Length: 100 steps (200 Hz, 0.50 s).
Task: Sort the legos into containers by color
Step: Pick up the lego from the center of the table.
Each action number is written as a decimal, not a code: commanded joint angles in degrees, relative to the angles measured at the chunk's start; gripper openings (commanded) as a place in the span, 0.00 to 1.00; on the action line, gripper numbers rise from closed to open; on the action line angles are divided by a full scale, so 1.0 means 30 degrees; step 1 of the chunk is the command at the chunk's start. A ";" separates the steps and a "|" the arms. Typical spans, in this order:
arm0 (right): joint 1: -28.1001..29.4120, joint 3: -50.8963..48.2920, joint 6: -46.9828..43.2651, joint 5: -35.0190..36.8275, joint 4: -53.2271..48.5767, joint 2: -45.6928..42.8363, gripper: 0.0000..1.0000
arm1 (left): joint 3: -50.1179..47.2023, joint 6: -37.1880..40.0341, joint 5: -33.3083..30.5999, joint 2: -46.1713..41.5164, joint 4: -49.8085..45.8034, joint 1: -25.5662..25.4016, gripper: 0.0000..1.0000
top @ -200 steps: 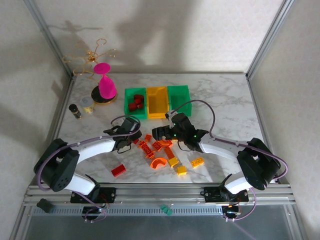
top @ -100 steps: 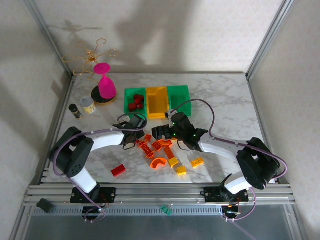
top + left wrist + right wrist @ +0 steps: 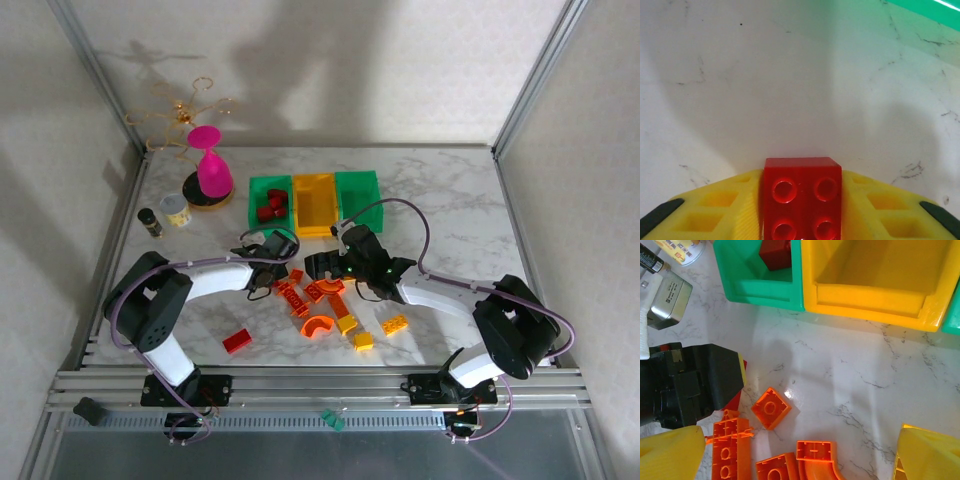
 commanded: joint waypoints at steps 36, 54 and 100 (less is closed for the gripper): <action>-0.0502 0.0522 0.0651 -0.1022 0.0390 -0.0849 0.99 | -0.0203 0.0671 -0.1170 -0.1730 -0.1130 -0.0190 0.32; -0.0894 0.0629 0.1004 -0.1227 0.0268 -0.1196 0.99 | 0.0162 0.0972 -0.2097 -0.2680 -0.1820 -0.0175 0.32; -0.1814 0.0873 0.1406 -0.0594 0.0068 -0.1445 0.99 | 0.3263 0.3395 -0.4726 -0.2920 -0.2836 -0.0038 0.34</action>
